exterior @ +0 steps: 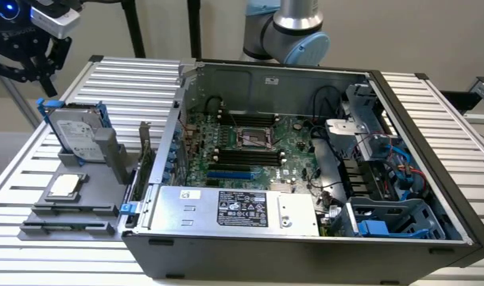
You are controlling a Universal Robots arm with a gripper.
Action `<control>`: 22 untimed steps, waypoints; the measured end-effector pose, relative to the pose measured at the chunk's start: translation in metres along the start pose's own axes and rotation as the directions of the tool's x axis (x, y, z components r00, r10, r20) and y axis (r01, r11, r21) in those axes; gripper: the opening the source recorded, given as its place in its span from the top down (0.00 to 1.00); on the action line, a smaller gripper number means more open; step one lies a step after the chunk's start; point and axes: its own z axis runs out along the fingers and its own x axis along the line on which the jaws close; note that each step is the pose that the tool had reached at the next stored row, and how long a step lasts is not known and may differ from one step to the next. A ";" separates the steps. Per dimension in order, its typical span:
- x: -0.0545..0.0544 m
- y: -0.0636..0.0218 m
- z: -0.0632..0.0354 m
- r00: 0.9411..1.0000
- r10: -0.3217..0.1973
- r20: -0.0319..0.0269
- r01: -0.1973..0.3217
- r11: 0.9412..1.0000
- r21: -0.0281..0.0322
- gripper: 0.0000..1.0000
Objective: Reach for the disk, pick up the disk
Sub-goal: 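Pick up the disk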
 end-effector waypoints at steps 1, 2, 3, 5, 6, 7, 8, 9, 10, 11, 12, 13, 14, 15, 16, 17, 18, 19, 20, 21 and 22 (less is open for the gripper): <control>0.000 0.0000 0.0000 1.000 -0.018 -0.001 0.018 1.000 0.000 0.89; 0.000 0.0000 0.0000 0.999 -0.037 -0.001 0.037 0.999 0.000 0.89; 0.000 0.0000 0.0000 0.999 -0.054 -0.002 0.054 0.999 0.000 0.89; 0.000 0.0000 0.0000 0.996 -0.090 -0.004 0.090 0.996 0.000 0.89; 0.000 0.0000 0.0000 0.994 -0.109 -0.004 0.109 0.994 0.000 0.89; 0.000 0.0000 0.0000 0.992 -0.127 -0.005 0.127 0.992 0.000 0.89; 0.000 0.0000 0.0000 0.990 -0.144 -0.006 0.144 0.990 0.000 0.89; 0.000 0.0000 0.0000 0.987 -0.163 -0.006 0.163 0.987 0.000 0.89; 0.000 0.0000 0.0000 0.983 -0.181 -0.007 0.181 0.983 -0.001 0.89; 0.000 0.0000 0.0000 0.980 -0.199 -0.008 0.199 0.980 -0.001 0.89; 0.000 0.0000 0.0000 0.976 -0.216 -0.008 0.216 0.976 -0.001 0.89; 0.000 0.0000 0.0000 0.972 -0.234 -0.009 0.234 0.972 -0.001 0.89; 0.000 0.0000 0.0000 0.968 -0.252 -0.010 0.252 0.968 -0.001 0.89; 0.000 0.0000 0.0000 0.963 -0.269 -0.010 0.269 0.963 -0.001 0.89; 0.000 0.0000 0.0000 0.958 -0.287 -0.011 0.287 0.958 -0.001 0.89; 0.000 0.0000 0.0000 0.953 -0.303 -0.012 0.303 0.953 -0.002 0.89; 0.000 0.0000 0.0000 0.947 -0.321 -0.012 0.321 0.947 -0.002 0.89; 0.000 0.0000 0.0001 0.941 -0.337 -0.013 0.337 0.941 -0.002 0.89; 0.000 0.0000 0.0001 0.935 -0.355 -0.014 0.355 0.935 -0.002 0.89; 0.000 0.0000 0.0001 0.928 -0.372 -0.014 0.372 0.928 -0.002 0.89; 0.000 0.0000 0.0001 0.921 -0.389 -0.015 0.389 0.921 -0.002 0.89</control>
